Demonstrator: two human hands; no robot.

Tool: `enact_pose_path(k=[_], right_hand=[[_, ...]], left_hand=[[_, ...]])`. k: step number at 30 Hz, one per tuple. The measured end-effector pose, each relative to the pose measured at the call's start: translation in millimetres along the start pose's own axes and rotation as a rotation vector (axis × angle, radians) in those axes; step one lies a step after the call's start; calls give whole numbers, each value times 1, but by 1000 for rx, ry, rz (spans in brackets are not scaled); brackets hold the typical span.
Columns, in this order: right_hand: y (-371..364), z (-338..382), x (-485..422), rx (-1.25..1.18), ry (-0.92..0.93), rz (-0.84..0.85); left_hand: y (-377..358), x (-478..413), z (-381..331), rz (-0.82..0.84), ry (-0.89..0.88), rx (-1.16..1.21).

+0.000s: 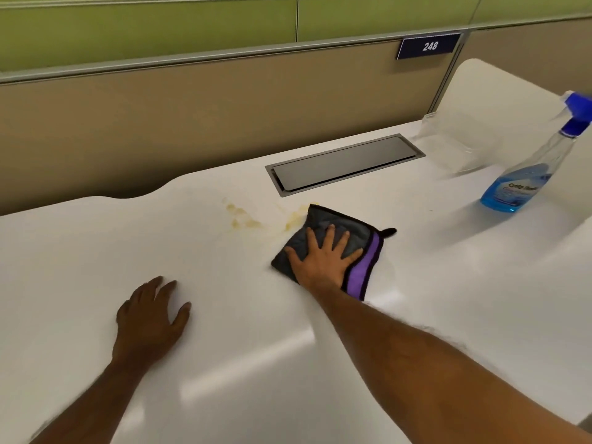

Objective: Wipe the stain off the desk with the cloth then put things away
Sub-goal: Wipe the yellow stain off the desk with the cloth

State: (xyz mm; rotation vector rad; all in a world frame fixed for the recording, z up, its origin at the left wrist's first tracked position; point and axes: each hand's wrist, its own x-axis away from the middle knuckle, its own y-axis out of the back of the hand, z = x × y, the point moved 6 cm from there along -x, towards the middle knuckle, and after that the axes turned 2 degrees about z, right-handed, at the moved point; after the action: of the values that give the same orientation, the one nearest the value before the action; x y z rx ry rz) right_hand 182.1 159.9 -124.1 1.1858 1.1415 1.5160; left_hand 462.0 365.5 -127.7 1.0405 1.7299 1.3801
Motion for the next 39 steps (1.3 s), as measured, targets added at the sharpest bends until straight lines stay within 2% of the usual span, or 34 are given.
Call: enact_pose_path(k=[1, 5, 6, 8, 10, 12, 14, 17, 19, 23, 25, 26, 28, 30, 32, 36, 39], right_hand=[[-3, 17, 5, 14, 83, 2], [-13, 55, 26, 21, 654, 16], [-10, 51, 24, -35, 709, 10], [2, 32, 6, -255, 616, -24], [13, 3, -21, -379, 369, -122], [21, -23, -44, -342, 156, -208], [21, -34, -57, -211, 75, -168], [13, -12, -63, -28, 133, -57], [5, 18, -50, 20, 263, -10], [-6, 62, 13, -91, 657, -29], [-3, 45, 27, -161, 731, -124], [1, 29, 25, -181, 702, -186], [8, -4, 3, -178, 496, -257], [15, -30, -28, -193, 232, -260], [19, -39, -61, -182, 67, -196], [20, -6, -113, -49, 72, -40], [14, 45, -111, -33, 243, -13]], left_hand=[[0, -3, -1, -6, -1, -3], [-3, -26, -10, 9, 27, 33], [-5, -33, -11, 16, 31, 41], [-5, -45, -12, 22, 24, 35], [-5, -55, -9, 17, 16, 28], [-8, -62, -7, 20, 29, 52], [-11, -63, -6, 4, 40, 86], [-15, -61, -6, -28, 42, 106], [-13, -61, -7, -40, 40, 104], [-12, -60, -6, -48, 42, 97], [-12, -60, -5, -44, 33, 89], [-12, -60, -5, -41, 30, 89], [-12, -60, -5, -48, 26, 87], [-12, -60, -4, -59, 26, 84], [-13, -61, -4, -59, 28, 78], [-13, -61, -4, -74, 32, 85], [-14, -62, -3, -73, 25, 80]])
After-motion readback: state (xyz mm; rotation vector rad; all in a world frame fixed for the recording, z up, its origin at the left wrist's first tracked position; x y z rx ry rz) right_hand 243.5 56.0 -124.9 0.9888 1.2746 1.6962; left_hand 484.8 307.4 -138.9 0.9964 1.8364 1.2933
